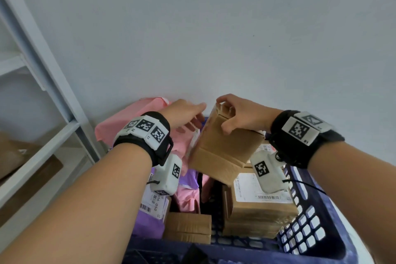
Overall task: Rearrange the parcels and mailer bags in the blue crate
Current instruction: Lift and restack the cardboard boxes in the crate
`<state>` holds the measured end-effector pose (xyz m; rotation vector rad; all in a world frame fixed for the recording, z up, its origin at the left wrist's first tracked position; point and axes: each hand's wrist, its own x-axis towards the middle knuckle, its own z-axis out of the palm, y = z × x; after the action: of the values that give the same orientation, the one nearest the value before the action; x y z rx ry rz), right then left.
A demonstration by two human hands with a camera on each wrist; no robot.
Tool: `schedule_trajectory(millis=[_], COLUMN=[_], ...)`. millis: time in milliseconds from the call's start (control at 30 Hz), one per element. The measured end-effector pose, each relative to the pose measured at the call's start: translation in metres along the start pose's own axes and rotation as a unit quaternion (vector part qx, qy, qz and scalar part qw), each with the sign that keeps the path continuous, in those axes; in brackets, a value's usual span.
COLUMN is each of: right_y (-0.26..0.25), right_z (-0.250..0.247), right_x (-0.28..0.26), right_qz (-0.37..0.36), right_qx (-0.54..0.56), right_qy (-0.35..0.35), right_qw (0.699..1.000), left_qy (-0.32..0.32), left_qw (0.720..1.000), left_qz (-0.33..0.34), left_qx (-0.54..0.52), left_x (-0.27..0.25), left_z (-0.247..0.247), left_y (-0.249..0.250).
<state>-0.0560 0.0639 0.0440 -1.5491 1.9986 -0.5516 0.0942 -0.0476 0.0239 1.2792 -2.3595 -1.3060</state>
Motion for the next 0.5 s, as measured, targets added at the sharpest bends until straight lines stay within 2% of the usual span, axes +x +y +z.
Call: schedule_trajectory(millis=[67, 133, 267, 333, 367, 433, 500], right_y=[0.005, 0.009, 0.015, 0.014, 0.014, 0.012, 0.005], right_z=[-0.003, -0.008, -0.011, -0.005, -0.002, 0.007, 0.018], right_x=[0.004, 0.007, 0.008, 0.009, 0.009, 0.007, -0.003], right_qz=[-0.004, -0.006, -0.012, -0.019, -0.030, -0.075, -0.132], right_qx=[0.035, 0.100, 0.207, 0.185, 0.154, 0.106, 0.064], right_qy=[0.059, 0.100, 0.100, 0.101, 0.125, 0.233, 0.350], right_qw=[0.998, 0.990, 0.973, 0.977, 0.980, 0.964, 0.925], left_qy=[-0.023, -0.065, -0.118, -0.092, -0.065, 0.005, 0.047], left_qw=[0.996, 0.994, 0.986, 0.990, 0.994, 0.997, 0.994], left_qz=[0.019, 0.029, 0.017, 0.016, 0.022, 0.035, 0.045], left_qx=[-0.081, -0.079, -0.116, -0.102, -0.085, -0.068, -0.083], left_x=[-0.002, -0.004, 0.000, 0.003, 0.004, 0.007, 0.011], left_z=[-0.002, -0.003, 0.003, 0.007, 0.007, 0.004, 0.000], left_y=[0.004, 0.004, -0.003, -0.006, -0.007, -0.009, -0.010])
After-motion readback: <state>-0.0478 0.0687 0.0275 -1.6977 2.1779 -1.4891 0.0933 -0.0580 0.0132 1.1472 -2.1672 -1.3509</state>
